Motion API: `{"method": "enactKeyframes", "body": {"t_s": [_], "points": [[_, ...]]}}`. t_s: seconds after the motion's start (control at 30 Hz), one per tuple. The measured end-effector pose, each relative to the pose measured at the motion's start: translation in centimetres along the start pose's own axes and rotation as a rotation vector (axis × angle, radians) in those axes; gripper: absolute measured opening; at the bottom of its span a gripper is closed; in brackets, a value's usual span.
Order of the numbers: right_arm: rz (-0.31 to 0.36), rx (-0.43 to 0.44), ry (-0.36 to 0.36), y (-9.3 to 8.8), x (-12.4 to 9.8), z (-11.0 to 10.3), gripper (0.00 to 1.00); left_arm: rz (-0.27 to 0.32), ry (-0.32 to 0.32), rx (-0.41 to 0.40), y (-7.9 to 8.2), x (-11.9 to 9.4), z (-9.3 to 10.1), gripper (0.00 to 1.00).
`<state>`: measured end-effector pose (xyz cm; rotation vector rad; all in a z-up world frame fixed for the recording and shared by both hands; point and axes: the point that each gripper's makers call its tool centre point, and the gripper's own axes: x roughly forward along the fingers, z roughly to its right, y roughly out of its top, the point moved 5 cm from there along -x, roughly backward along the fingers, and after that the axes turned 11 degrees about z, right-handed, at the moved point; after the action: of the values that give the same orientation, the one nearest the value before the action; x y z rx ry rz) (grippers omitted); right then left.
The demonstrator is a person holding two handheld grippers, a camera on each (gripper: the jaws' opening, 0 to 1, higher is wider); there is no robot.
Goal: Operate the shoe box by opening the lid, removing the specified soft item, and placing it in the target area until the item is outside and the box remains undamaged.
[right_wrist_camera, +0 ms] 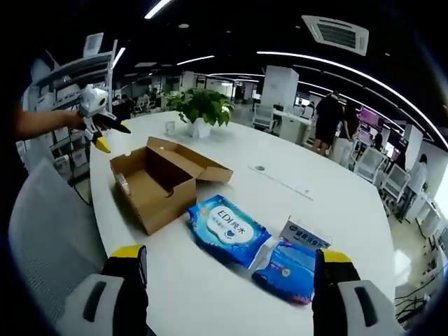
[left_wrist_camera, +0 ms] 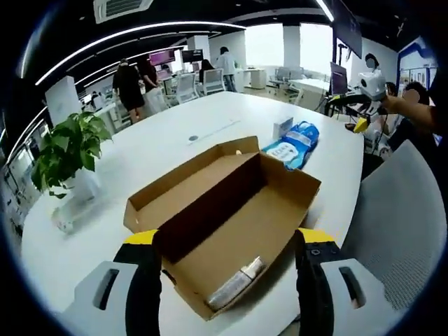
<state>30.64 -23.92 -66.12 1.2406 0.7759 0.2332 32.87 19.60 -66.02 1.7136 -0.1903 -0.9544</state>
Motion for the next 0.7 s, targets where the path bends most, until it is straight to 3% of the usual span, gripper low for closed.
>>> {"method": "enactKeyframes", "body": {"t_s": [0.57, 0.7], "points": [[0.026, 0.037, -0.044, 0.1, -1.9, -3.1, 1.00, -0.143, -0.108, 0.066, -1.1, 2.1, -1.9, 0.71], [0.020, 0.010, -0.055, 0.1, -2.4, -4.1, 1.00, -0.183, -0.140, 0.091, -1.3, 2.5, -2.2, 0.68]]}}
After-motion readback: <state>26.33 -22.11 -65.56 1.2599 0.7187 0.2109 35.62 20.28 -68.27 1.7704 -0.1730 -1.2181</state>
